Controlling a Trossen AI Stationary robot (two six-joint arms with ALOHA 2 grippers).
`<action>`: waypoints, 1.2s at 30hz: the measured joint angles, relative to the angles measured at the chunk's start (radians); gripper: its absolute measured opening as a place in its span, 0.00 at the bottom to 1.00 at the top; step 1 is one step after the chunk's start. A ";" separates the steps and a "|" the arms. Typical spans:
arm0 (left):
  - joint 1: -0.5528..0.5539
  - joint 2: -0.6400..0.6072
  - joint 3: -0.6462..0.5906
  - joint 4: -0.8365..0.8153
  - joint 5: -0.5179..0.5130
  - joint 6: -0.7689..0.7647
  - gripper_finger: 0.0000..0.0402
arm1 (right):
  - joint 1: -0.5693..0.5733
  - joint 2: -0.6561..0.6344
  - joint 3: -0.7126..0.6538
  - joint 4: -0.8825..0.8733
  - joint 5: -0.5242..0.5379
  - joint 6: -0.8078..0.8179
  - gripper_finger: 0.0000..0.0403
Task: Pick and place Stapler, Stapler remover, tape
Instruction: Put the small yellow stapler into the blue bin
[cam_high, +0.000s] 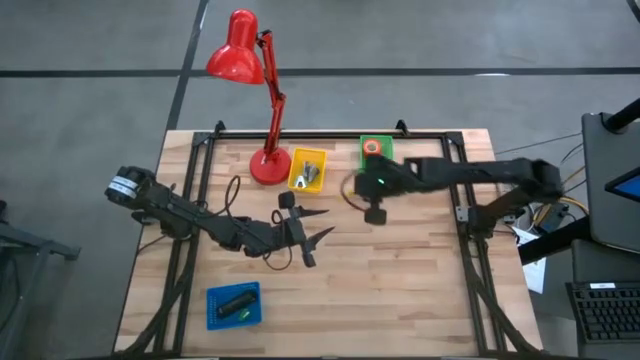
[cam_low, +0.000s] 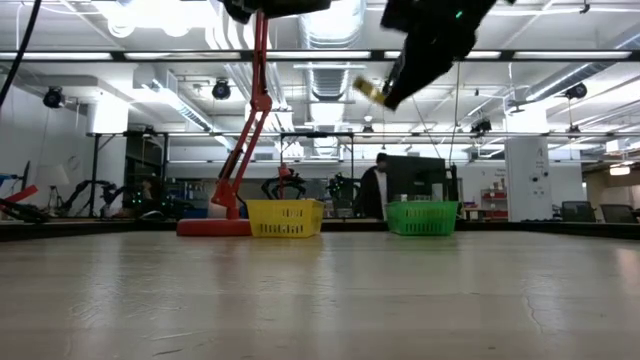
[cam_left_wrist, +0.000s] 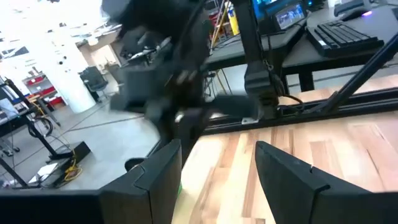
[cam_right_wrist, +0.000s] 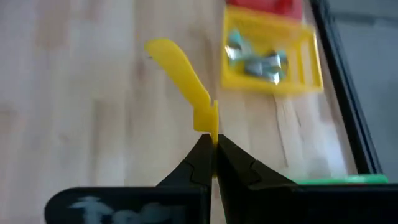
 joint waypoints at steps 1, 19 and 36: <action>0.002 0.000 0.000 0.000 0.000 -0.006 0.51 | 0.024 -0.036 -0.030 0.036 0.007 0.013 0.02; 0.015 0.020 0.014 0.051 0.077 0.011 0.51 | 0.249 -0.183 -0.235 0.489 0.014 0.175 0.02; 0.016 0.023 0.014 0.026 0.040 0.001 0.51 | 0.264 -0.058 -0.146 0.520 0.058 0.165 0.02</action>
